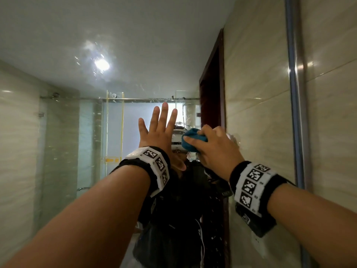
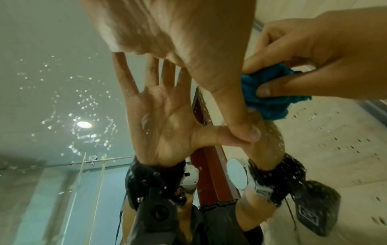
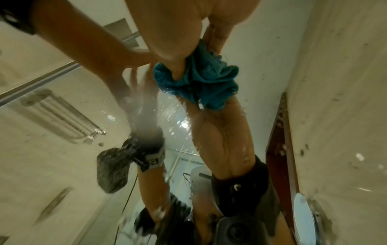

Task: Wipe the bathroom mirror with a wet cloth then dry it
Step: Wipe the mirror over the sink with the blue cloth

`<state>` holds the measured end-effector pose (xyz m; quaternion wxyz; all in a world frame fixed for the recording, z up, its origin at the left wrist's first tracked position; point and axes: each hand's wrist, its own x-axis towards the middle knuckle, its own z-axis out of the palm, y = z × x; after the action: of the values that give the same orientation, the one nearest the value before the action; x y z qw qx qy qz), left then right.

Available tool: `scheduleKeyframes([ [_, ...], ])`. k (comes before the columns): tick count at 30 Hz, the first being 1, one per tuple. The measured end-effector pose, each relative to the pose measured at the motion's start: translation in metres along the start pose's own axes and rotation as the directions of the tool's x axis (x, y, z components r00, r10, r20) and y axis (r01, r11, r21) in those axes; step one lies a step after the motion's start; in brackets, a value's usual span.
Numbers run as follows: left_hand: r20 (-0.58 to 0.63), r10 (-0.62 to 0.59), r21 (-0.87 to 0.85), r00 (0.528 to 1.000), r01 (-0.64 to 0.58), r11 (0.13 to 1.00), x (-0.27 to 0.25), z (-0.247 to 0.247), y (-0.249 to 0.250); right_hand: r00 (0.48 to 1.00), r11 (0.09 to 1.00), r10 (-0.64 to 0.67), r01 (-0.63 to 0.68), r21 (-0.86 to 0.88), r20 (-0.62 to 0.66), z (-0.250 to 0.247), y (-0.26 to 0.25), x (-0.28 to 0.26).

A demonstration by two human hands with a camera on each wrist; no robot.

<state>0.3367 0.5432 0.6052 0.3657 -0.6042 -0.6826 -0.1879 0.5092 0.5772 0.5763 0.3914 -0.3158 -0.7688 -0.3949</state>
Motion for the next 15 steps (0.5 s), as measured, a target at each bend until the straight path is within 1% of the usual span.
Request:
scheduleKeyframes([
  [2,-0.003,-0.002,0.009,1.0,0.002,1.0,0.0,0.0,0.001,0.999,1.0,-0.028,0.027,0.014,0.04,-0.012,0.006,0.005],
  [3,-0.004,-0.003,0.012,1.0,0.003,1.0,0.0,-0.001,0.001,0.999,0.999,0.005,-0.006,0.038,0.042,-0.018,0.012,0.011],
  [4,-0.004,-0.004,0.009,1.0,0.004,1.0,-0.001,-0.001,0.001,0.997,0.994,0.075,-0.075,0.08,0.004,-0.025,0.021,0.019],
  [5,-0.004,-0.003,0.003,1.0,0.003,1.0,-0.001,-0.001,0.002,0.983,0.978,0.173,-0.166,0.124,-0.054,-0.031,0.032,0.026],
  [6,-0.004,-0.002,-0.004,1.0,0.002,1.0,-0.001,-0.001,0.002,0.952,0.948,0.29,-0.271,0.17,-0.1,-0.036,0.045,0.033],
  [7,-0.003,-0.002,-0.01,1.0,0.002,1.0,-0.001,-0.001,0.002,0.908,0.906,0.397,-0.365,0.214,-0.132,-0.04,0.057,0.037],
  [8,-0.004,-0.003,-0.012,1.0,0.003,1.0,-0.001,-0.001,0.002,0.868,0.872,0.47,-0.431,0.232,-0.158,-0.042,0.065,0.039],
  [9,-0.007,-0.005,-0.012,1.0,0.004,1.0,-0.001,0.0,0.002,0.843,0.856,0.508,-0.47,0.218,-0.176,-0.041,0.069,0.039],
  [11,-0.013,-0.013,-0.016,1.0,0.013,1.0,-0.001,0.001,0.003,0.835,0.851,0.519,-0.484,0.206,-0.181,-0.037,0.065,0.033],
  [12,-0.016,-0.017,-0.019,1.0,0.016,1.0,-0.001,0.002,0.004,0.847,0.861,0.5,-0.462,0.214,-0.183,-0.034,0.059,0.029],
  [15,-0.018,-0.018,-0.021,1.0,0.018,1.0,-0.002,0.002,0.005,0.912,0.919,0.372,-0.336,0.207,-0.171,-0.022,0.046,0.009],
])
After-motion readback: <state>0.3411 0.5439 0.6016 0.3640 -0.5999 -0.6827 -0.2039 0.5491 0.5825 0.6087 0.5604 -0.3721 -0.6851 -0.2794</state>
